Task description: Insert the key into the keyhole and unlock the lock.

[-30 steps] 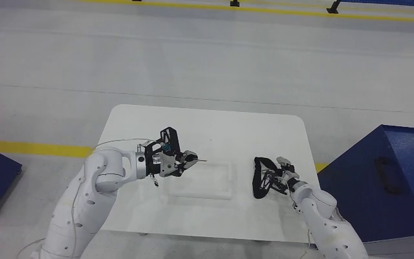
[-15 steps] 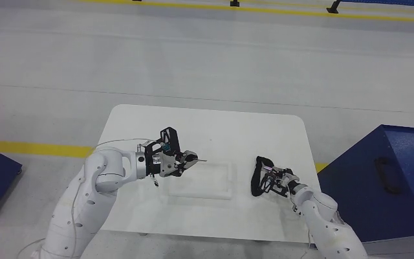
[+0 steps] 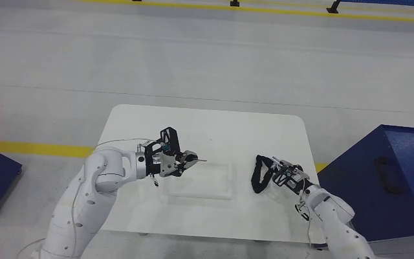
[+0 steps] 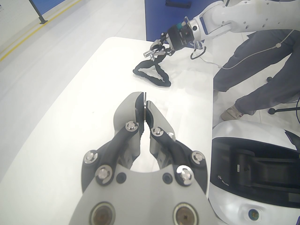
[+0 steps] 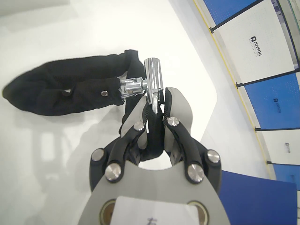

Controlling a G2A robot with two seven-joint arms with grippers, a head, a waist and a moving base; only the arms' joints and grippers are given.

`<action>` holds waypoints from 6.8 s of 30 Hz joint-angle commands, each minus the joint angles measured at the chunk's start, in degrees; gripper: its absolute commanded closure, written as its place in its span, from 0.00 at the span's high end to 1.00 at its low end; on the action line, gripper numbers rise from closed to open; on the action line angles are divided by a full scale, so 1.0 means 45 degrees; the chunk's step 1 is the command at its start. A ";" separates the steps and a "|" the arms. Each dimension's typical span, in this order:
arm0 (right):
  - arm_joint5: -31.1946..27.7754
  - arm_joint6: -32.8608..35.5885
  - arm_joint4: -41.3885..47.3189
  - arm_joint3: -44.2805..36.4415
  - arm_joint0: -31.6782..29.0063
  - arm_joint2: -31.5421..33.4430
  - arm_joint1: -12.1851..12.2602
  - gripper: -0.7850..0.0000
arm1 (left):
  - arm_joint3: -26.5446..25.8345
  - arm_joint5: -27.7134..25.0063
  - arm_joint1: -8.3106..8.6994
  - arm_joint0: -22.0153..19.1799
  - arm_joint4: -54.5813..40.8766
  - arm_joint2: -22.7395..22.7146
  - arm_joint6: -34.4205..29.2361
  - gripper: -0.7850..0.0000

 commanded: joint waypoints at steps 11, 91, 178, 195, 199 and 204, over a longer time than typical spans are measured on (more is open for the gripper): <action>-0.1799 -0.1760 0.4014 -0.0148 -0.0539 0.0993 0.0028 0.00 | 0.0000 0.0000 0.0000 0.0000 0.0000 0.0000 0.0000 0.00; -0.8365 -0.3170 2.2561 -0.0670 0.0207 -0.3611 0.0308 0.00 | 0.0000 0.0000 0.0000 0.0000 0.0000 0.0000 0.0000 0.00; 0.4646 2.0718 4.3854 0.1073 0.2873 -0.5548 0.2981 0.00 | 0.0000 0.0000 0.0000 0.0000 0.0000 0.0000 0.0000 0.00; 0.5959 2.0364 4.3591 0.1435 0.2902 -0.5593 0.2892 0.00 | 0.0000 0.0000 0.0000 0.0000 0.0000 0.0000 0.0000 0.00; 0.4542 1.9497 4.2145 0.1361 0.2613 -0.5495 0.2842 0.00 | -0.0665 0.0247 0.0078 0.0070 0.1109 -0.0058 -0.0222 0.00; 0.3594 1.9147 4.1108 0.1285 0.2399 -0.5503 0.2727 0.00 | -0.1907 0.0000 0.0171 0.0500 0.1582 -0.0164 0.0758 0.00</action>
